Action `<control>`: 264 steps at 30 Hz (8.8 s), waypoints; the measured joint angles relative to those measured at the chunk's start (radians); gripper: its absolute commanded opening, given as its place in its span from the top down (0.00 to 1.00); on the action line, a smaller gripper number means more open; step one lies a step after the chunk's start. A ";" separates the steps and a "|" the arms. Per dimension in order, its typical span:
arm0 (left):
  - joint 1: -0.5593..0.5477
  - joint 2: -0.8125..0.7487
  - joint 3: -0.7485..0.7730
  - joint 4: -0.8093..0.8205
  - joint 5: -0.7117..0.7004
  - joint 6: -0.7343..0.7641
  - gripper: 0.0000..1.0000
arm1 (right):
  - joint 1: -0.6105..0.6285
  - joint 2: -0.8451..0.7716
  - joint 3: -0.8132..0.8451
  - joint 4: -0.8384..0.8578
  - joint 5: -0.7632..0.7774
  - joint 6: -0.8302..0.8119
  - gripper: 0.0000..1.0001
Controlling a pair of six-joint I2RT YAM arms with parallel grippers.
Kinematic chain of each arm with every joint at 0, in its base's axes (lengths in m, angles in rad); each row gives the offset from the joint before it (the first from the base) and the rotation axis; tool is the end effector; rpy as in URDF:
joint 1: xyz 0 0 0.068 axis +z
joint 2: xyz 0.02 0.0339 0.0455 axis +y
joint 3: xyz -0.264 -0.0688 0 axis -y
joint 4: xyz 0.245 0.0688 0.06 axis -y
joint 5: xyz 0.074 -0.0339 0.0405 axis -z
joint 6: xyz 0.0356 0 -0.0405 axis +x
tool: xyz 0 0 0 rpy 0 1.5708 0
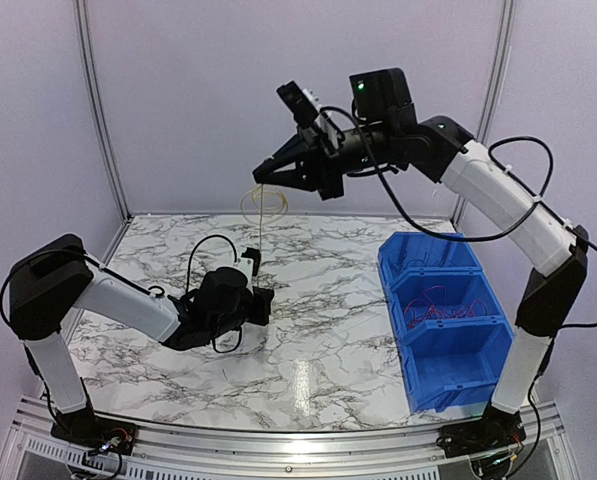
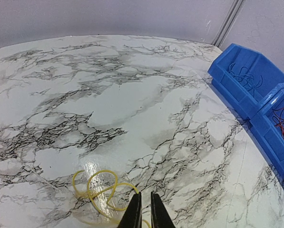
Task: Untangle the cables
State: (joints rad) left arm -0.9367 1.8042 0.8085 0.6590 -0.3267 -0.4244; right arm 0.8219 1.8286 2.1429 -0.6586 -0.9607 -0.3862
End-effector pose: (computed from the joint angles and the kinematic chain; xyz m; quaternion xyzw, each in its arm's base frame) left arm 0.2262 -0.2884 0.1618 0.1129 0.8023 -0.2562 0.5272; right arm 0.2446 0.3060 0.4697 -0.6308 0.4458 0.4793 0.4167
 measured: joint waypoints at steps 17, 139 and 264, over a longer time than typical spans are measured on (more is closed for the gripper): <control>0.049 0.008 -0.166 0.047 -0.045 -0.066 0.92 | -0.384 -0.039 0.138 0.058 -0.149 0.122 1.00; 0.037 -0.082 0.093 -0.518 0.151 -0.080 0.59 | -0.261 -0.220 -0.829 -0.020 0.429 -0.386 0.58; -0.008 -0.912 0.228 -0.866 -0.067 0.020 1.00 | -0.147 0.267 -0.585 0.327 0.429 0.032 0.56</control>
State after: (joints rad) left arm -0.9447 0.8917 1.0363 -0.2066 -0.3939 -0.4046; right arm 0.6746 2.0960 1.5581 -0.3321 -0.5320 -0.3542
